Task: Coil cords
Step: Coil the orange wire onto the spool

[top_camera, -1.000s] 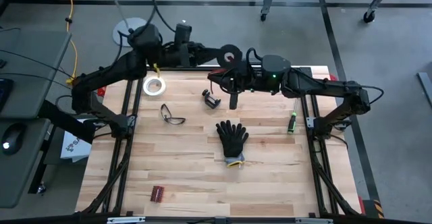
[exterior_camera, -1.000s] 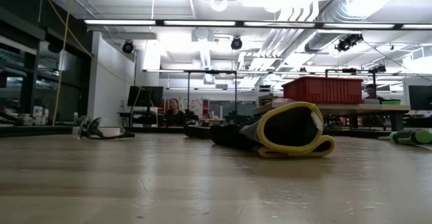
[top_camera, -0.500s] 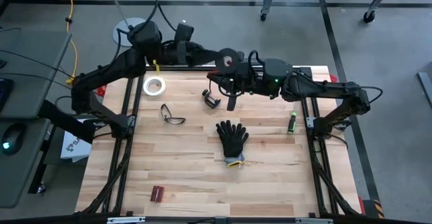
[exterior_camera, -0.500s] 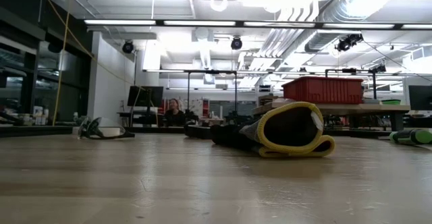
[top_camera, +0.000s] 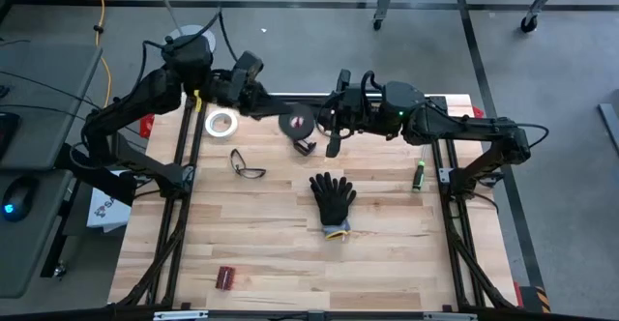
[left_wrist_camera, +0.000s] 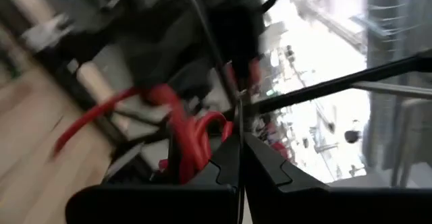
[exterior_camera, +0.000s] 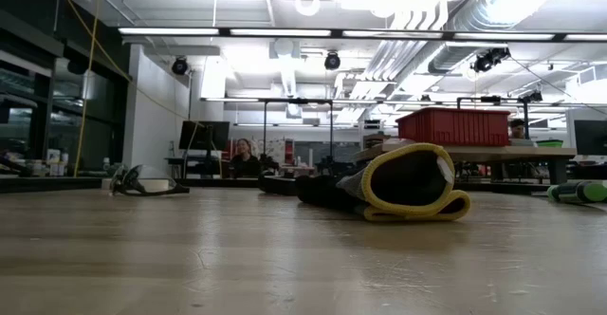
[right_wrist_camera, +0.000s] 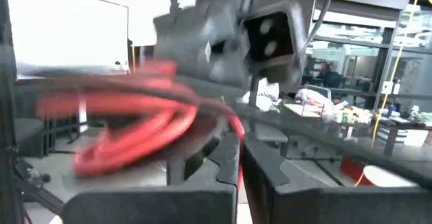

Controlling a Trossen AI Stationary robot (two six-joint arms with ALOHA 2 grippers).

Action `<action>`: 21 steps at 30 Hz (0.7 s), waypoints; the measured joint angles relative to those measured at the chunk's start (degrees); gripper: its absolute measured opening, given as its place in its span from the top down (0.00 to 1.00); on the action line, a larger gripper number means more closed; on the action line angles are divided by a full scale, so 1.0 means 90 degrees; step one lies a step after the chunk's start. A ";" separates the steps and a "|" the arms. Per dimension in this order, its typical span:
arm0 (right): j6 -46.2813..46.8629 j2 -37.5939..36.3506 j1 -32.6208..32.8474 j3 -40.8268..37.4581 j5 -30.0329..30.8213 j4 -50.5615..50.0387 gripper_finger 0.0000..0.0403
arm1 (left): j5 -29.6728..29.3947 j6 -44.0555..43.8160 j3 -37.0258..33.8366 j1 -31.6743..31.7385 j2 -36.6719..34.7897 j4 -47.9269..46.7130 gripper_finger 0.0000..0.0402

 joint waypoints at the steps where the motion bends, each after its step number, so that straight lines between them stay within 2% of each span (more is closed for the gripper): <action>1: 0.0000 -0.0004 -0.0023 0.0002 -0.0081 -0.0014 1.00 | 0.0037 0.0001 -0.0003 -0.0004 -0.0029 -0.0190 1.00; 6: 0.0049 -0.0007 -0.0138 0.0002 -0.0249 -0.0150 1.00 | 0.0031 0.0414 -0.0003 -0.0005 -0.0152 -0.1105 1.00; 12: 0.0074 -0.0007 -0.0270 0.0002 -0.0466 -0.0336 1.00 | -0.0205 0.1665 -0.0003 0.0099 -0.0219 -0.1992 1.00; 15: 0.0076 -0.0012 -0.0272 0.0006 -0.0456 -0.0373 1.00 | -0.0559 0.2607 -0.0008 0.0123 -0.0309 -0.2586 1.00; 18: 0.0077 -0.0017 -0.0272 0.0010 -0.0461 -0.0395 1.00 | -0.1351 0.3555 -0.0008 0.0127 -0.0434 -0.3110 1.00; 21: 0.0178 -0.0017 -0.0270 0.0010 -0.0463 -0.0484 1.00 | -0.1907 0.4199 -0.0008 0.0134 -0.0535 -0.3086 1.00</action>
